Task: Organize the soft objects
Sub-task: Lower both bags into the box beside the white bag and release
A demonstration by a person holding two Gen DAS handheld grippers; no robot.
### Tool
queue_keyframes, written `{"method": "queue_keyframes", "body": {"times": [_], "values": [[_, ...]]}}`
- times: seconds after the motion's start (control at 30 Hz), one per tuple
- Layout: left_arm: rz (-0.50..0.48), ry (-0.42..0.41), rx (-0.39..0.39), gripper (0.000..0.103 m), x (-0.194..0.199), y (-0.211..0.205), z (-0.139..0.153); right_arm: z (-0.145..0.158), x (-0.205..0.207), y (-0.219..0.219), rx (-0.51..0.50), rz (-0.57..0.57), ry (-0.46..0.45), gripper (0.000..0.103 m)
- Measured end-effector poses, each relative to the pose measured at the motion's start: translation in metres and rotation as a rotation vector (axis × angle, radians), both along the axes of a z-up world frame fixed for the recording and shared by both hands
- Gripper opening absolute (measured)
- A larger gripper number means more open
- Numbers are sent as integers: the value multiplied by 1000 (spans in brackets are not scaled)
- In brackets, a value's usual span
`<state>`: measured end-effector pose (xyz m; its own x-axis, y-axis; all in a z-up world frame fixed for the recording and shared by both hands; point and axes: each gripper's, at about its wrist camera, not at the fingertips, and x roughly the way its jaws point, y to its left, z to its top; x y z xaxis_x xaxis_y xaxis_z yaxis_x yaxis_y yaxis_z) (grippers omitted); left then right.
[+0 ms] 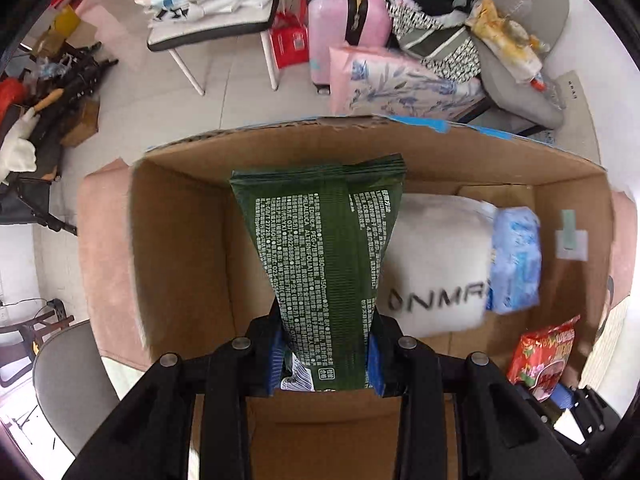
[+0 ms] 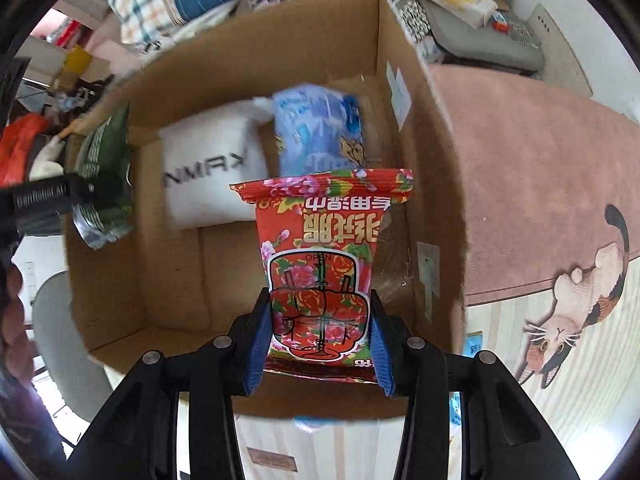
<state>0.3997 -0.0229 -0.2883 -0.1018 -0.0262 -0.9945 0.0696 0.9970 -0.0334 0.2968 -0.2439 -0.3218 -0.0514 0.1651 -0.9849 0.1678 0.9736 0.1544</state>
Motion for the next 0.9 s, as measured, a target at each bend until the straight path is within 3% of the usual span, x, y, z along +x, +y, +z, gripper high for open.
{"method": "queue_keyframes", "body": {"times": [0.27, 0.43, 0.53, 0.6, 0.67, 0.77, 0.9], "values": [[-29, 47, 34, 31, 11, -3, -25, -36, 8, 9, 5, 24, 72, 46], [-4, 83, 53, 33, 14, 1, -23, -42, 12, 18, -42, 87, 92, 47], [24, 57, 28, 44, 16, 8, -9, -29, 15, 36, -57, 117, 67, 52], [27, 31, 0, 54, 13, 10, 7, -17, 19, 41, -48, 127, 48, 72], [24, -3, -14, 68, 8, 9, 23, -4, 21, 43, -61, 139, 19, 82], [14, -59, -32, 90, -5, 7, 46, 11, 21, 43, -54, 129, 8, 85], [2, -123, -48, 99, -32, 4, 69, 39, 15, 45, -78, 136, -49, 101]]}}
